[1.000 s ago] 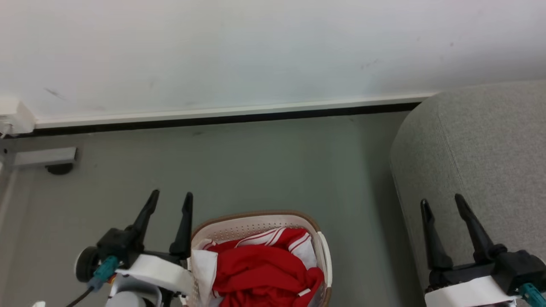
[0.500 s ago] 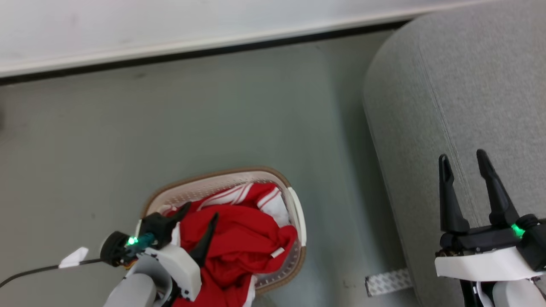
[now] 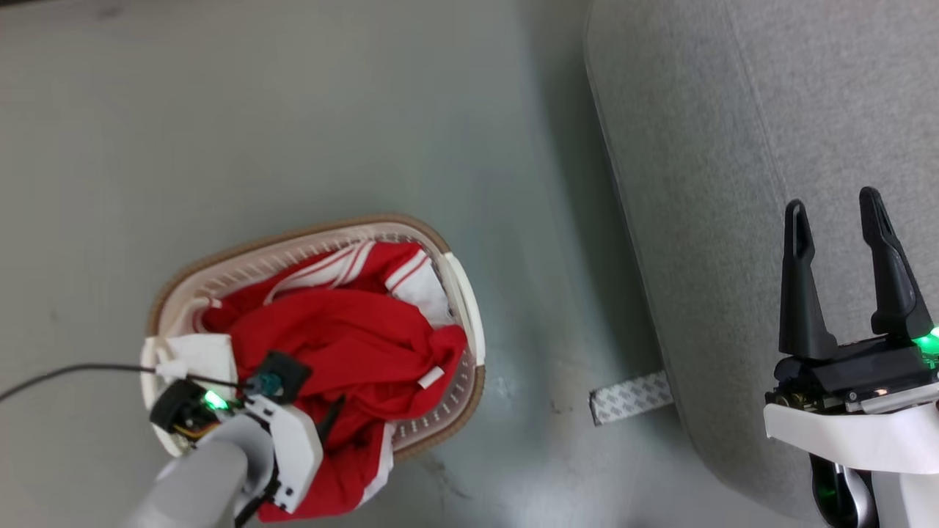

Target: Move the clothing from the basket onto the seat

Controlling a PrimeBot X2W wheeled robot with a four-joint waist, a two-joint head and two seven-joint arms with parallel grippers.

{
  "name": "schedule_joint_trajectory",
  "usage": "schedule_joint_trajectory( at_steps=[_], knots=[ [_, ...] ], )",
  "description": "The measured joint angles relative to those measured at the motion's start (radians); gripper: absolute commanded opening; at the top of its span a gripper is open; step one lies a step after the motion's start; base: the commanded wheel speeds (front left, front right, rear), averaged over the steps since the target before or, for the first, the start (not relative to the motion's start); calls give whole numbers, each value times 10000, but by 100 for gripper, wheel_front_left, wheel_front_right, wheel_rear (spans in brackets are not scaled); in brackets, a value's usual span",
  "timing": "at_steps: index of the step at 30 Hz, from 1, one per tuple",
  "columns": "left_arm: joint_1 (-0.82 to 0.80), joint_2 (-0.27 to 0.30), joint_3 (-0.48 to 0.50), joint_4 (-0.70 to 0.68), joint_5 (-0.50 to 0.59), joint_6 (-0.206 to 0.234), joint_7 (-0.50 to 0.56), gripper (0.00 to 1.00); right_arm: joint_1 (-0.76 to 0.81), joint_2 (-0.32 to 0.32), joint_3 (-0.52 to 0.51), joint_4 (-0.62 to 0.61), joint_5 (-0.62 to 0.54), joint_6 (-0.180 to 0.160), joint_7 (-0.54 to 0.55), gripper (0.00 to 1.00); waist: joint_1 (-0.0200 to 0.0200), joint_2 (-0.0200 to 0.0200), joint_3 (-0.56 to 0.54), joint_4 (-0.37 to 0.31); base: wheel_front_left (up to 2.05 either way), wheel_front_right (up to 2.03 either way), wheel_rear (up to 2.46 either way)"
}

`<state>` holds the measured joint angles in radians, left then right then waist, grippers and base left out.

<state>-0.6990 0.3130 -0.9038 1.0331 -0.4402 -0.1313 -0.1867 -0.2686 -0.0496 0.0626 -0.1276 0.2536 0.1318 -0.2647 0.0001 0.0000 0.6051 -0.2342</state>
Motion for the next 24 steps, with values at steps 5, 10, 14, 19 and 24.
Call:
schedule_joint_trajectory(
  at_steps=[5, 10, 14, 19, 24],
  knots=[
    [-757, 278, -1160, 433, -318, 0, 111, 100, -71, 2, 10, -299, -8, 0, 0, 100, 0, 0, 822, -288, 0, 0, 0],
    [-1442, 535, -2109, 690, -813, 0, 282, 100, -158, 0, 10, -604, 301, 0, 0, 100, 0, 0, 1537, -644, 0, 0, 0],
    [-1822, 602, -2596, 984, -1170, 0, 474, 100, -184, 0, 104, -654, 389, 0, 0, 100, 0, 0, 1962, -914, 0, 0, 0],
    [-1970, 642, -3173, 1104, -1544, 0, 823, 0, -235, 2, 232, -663, 445, 0, 0, 100, 0, -1, 2158, -1162, 0, 0, 0],
    [-1964, 608, -3442, 1080, -1965, 0, 606, 0, -284, 0, 244, -608, 405, 0, 0, 100, 0, 0, 1987, -1150, 0, 0, 0]
  ],
)
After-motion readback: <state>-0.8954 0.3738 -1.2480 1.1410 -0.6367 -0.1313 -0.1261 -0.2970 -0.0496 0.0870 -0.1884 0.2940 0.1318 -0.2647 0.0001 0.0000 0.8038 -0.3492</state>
